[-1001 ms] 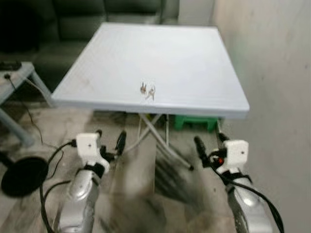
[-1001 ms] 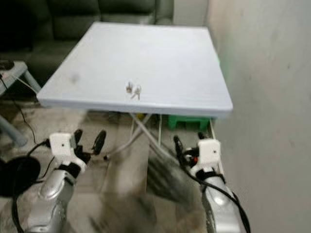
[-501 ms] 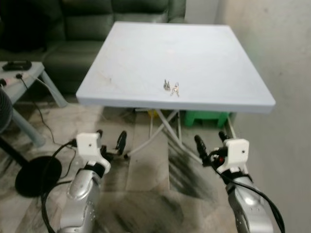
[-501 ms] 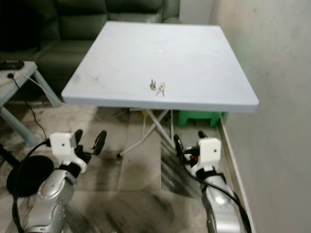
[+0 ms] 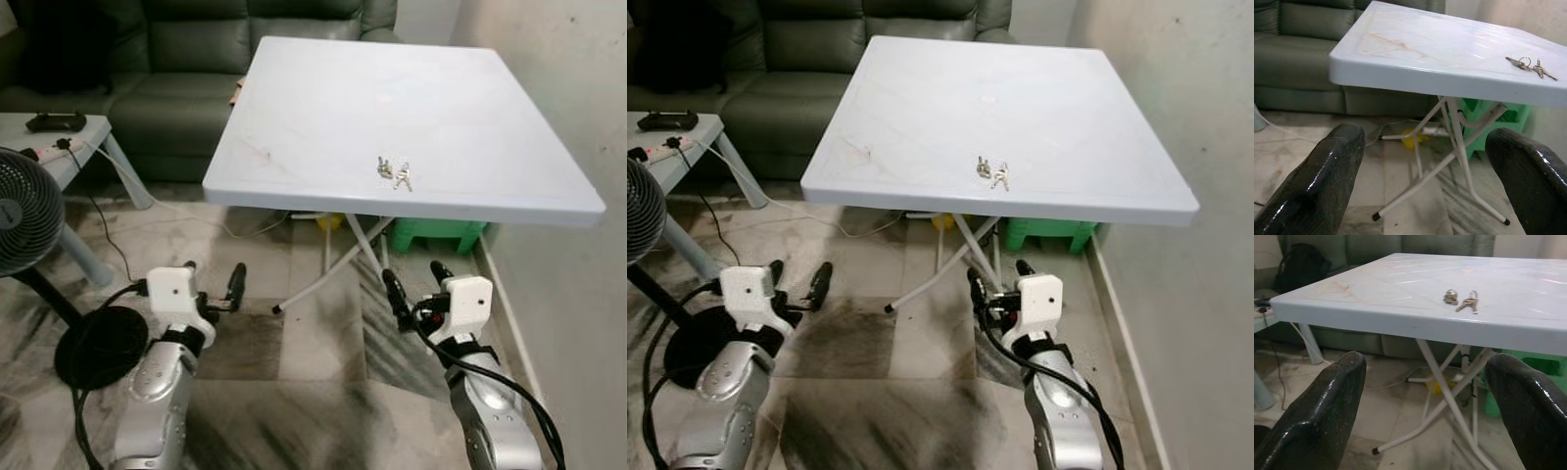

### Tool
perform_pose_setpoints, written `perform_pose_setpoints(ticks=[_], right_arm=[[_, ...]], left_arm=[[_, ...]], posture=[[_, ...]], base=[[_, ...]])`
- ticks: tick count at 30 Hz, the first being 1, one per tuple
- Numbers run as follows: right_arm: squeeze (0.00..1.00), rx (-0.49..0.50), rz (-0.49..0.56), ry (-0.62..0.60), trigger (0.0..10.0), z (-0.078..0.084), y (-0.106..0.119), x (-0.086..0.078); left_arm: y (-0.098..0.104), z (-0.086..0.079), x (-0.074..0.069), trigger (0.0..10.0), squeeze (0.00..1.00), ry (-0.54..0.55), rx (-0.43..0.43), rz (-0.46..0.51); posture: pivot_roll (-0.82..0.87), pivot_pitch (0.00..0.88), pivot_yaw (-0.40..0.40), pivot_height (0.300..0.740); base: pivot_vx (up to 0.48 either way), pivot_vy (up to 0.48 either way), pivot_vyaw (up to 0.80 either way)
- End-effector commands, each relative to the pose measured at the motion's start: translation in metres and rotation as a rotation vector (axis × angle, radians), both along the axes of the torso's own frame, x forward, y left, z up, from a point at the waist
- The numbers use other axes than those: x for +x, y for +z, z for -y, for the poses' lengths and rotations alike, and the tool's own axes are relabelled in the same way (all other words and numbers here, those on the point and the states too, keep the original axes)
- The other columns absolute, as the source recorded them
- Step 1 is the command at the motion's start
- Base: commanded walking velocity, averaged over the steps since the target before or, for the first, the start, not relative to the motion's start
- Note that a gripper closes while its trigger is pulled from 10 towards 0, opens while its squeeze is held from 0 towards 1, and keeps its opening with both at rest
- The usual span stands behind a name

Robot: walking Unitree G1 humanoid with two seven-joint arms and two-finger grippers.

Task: Hang keys on a hook

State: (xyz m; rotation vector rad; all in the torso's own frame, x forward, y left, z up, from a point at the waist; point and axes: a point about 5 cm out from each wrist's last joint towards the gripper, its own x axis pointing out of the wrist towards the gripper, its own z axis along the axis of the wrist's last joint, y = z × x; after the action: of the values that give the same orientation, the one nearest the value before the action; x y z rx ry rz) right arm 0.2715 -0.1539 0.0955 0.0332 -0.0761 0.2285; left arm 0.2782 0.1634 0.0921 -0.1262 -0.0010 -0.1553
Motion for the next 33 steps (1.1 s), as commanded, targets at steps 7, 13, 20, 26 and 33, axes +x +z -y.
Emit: perform_pose_setpoints(ticks=[7,13,20,26,33], right_arm=[[0.0,-0.001,0.006,-0.003,10.0,0.0035,0.0028,0.0027],[0.0,0.002,0.008,0.002,10.0,0.0023,0.0038,0.0043],[0.0,0.001,0.011,0.008,10.0,0.0017,0.005,0.0052],[0.0,0.001,0.013,0.007,10.0,0.0022,0.0056,0.0052],[0.0,0.002,0.013,0.008,10.0,0.0022,0.0053,0.0047]], left_arm=[[-0.0009,-0.0028,-0.0002,10.0,0.0,0.014,0.032,-0.013],[-0.0004,-0.0025,-0.0005,10.0,0.0,0.018,0.036,-0.013],[-0.0001,0.0,-0.0006,10.0,0.0,0.011,0.044,-0.006],[0.0009,0.0023,-0.0004,10.0,0.0,0.002,0.04,-0.002],[0.0014,0.0037,0.0001,10.0,0.0,-0.005,0.042,0.0]], posture=[[0.0,0.09,-0.006,0.74],[0.01,0.092,-0.009,0.74],[0.01,0.097,-0.011,0.74],[0.0,0.096,-0.011,0.74],[0.0,0.096,-0.011,0.74]], base=[[0.0,0.0,0.0],[0.0,0.0,0.0],[0.039,0.0,0.0],[0.32,0.0,0.0],[0.378,0.0,0.0]])
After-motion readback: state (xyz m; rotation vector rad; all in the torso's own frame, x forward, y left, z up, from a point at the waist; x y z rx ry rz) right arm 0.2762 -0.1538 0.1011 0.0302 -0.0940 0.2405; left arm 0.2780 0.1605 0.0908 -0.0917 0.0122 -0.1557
